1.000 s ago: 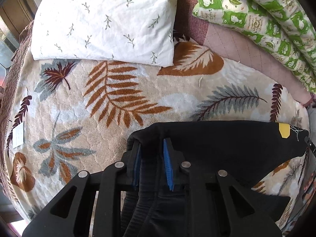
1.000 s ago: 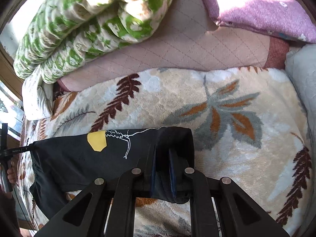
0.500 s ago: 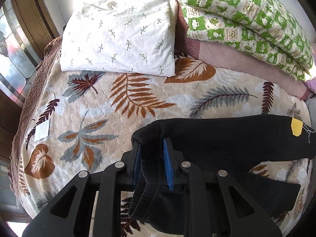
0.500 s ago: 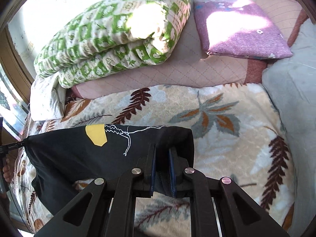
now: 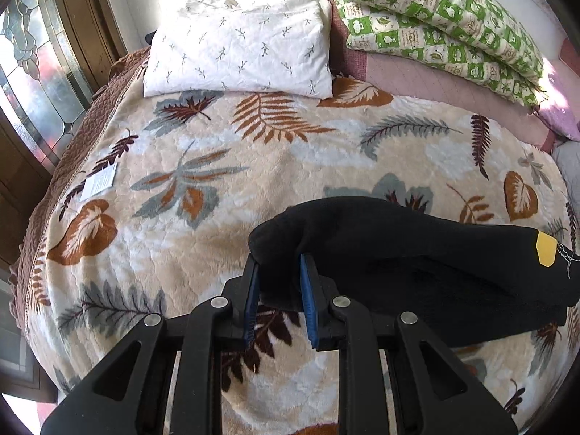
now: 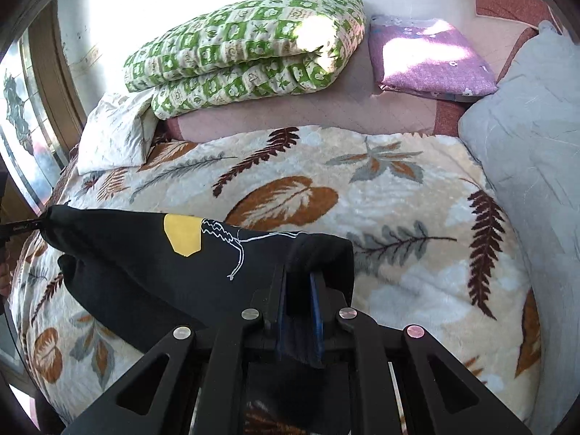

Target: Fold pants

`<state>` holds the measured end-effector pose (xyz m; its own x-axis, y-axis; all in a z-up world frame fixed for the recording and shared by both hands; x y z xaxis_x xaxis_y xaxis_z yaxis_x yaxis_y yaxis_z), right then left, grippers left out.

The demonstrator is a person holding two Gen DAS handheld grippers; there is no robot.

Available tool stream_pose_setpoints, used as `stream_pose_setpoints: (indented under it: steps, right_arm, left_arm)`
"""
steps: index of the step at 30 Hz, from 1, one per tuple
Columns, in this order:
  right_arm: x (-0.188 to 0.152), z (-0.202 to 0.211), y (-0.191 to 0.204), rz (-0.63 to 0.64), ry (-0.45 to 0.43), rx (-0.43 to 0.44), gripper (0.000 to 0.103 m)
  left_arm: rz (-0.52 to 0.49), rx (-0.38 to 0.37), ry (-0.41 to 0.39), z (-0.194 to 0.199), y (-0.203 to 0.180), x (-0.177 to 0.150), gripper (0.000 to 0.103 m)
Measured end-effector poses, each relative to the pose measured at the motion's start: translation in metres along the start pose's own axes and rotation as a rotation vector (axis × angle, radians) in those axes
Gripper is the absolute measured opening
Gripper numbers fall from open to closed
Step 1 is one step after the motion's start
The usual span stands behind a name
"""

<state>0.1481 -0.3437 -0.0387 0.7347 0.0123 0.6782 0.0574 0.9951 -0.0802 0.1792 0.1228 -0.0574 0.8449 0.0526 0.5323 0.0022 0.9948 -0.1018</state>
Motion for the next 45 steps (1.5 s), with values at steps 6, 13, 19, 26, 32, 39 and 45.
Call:
stream_pose_setpoints:
  steps: [6,13,19,26,32,39,45]
  right_arm:
    - [-0.056,0.030,0.018,0.155,-0.023,-0.088,0.012]
    - [-0.098,0.054,0.017,0.226,0.006,-0.156,0.022]
    - [-0.119,0.074,-0.014,0.105,0.072,-0.161,0.028]
    - [-0.116,0.087,-0.039,-0.236,0.174,0.046,0.052]
    - [-0.106,0.061,-0.037,-0.509,0.283,0.198,0.054]
    - [-0.104,0.029,-0.043,-0.607,0.376,0.159,0.055]
    - [-0.112,0.009,-0.030,-0.593,0.437,0.178,0.055]
  left_arm:
    - [-0.008,-0.013,0.084,-0.011,0.009,-0.045,0.020]
    - [-0.041,-0.011,0.158,-0.010,0.011,-0.069,0.025]
    - [-0.074,-0.034,0.213,0.003,0.026,-0.083,0.026]
    - [0.122,-0.222,0.234,0.006,0.048,-0.051,0.031]
    - [0.128,-0.262,0.334,-0.027,0.031,-0.028,0.033]
    - [0.175,-0.338,0.392,-0.051,0.027,-0.023,0.033]
    - [0.222,-0.425,0.402,-0.056,0.031,-0.019,0.033]
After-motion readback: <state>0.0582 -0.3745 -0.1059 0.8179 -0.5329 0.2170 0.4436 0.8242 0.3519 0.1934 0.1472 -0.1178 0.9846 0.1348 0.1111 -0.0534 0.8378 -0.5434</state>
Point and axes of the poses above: each gripper's, at about its wrist camera, not at the fingertips, and z roughly against the way its jaws point, y to its left, x to its top, the point moved 7 cm from there along -z, roughly the way its jaws point, and after that the axes turned 12 degrees about -x, right-handed, at the moved point
